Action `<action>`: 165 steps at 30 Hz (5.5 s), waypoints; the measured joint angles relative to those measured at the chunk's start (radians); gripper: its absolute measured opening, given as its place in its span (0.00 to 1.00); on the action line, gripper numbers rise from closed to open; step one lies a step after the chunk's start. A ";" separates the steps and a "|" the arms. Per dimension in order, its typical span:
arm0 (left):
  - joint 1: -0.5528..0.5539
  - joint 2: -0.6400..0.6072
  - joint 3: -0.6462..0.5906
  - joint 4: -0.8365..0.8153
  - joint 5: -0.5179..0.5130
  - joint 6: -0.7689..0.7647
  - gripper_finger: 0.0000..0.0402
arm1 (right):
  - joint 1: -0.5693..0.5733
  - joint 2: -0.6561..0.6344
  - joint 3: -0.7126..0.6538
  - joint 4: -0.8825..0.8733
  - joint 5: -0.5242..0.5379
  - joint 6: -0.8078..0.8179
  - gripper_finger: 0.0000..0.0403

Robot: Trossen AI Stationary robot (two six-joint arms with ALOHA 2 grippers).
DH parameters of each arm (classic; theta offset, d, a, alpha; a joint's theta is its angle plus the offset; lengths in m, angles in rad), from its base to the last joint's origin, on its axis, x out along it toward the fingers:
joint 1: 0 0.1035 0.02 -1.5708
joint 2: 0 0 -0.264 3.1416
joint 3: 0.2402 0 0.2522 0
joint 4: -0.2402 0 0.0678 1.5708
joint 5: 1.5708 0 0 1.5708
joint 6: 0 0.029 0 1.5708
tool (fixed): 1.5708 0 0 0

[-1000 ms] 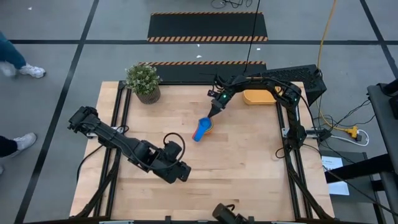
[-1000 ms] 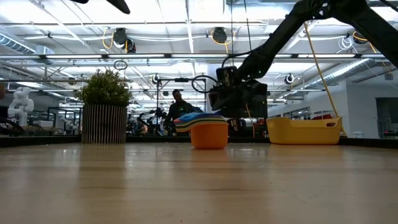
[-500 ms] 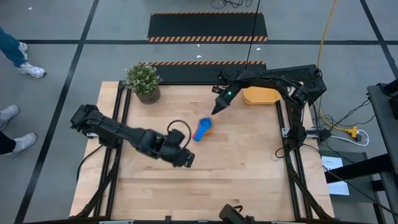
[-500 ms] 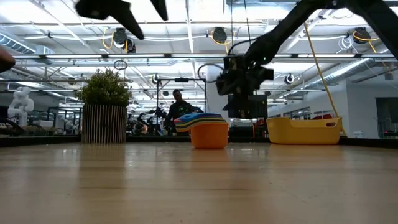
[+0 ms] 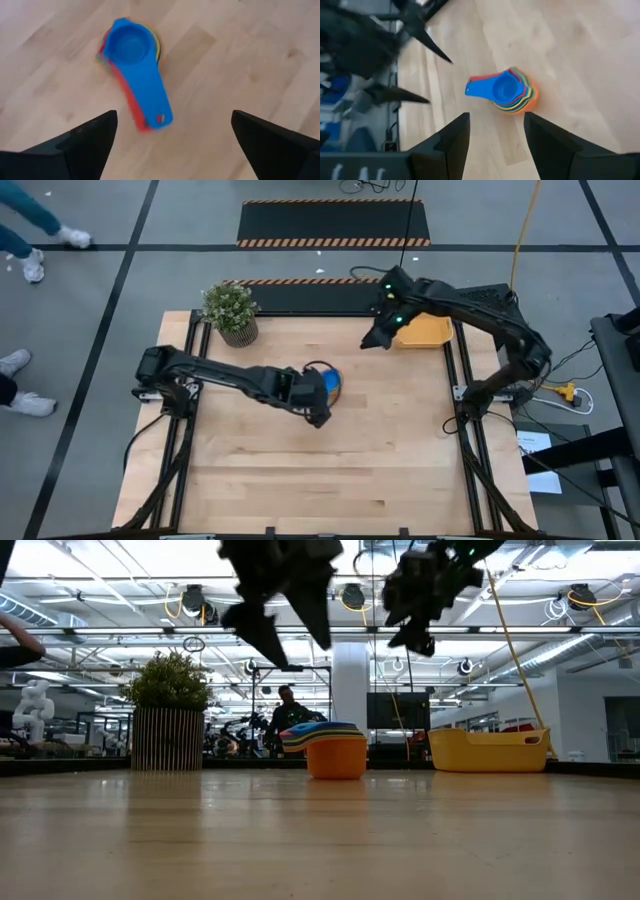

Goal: Nest measuring cups in basket
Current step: Stack the blue measuring cup on top of the red measuring cup on the table, then put the nested measuring cups into the yellow bin

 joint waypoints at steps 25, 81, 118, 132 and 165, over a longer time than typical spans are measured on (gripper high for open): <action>0.053 0.221 0.000 -0.004 -0.034 -0.085 1.00 | -0.001 -0.211 0.000 -0.015 0.099 0.007 0.45; 0.128 0.218 0.038 -0.170 0.151 -0.042 0.87 | -0.001 -0.211 0.000 -0.062 0.101 0.001 0.45; 0.011 -0.412 -0.634 0.588 0.101 -1.039 0.50 | 0.100 0.040 0.000 -0.104 -0.085 0.376 0.62; -0.103 -0.325 -0.871 0.903 -0.184 -1.183 0.64 | 0.135 0.039 0.000 -0.095 -0.068 0.473 0.62; -0.101 -0.007 -0.866 1.330 -0.351 -1.220 0.85 | 0.185 0.040 0.000 -0.056 -0.014 0.410 0.62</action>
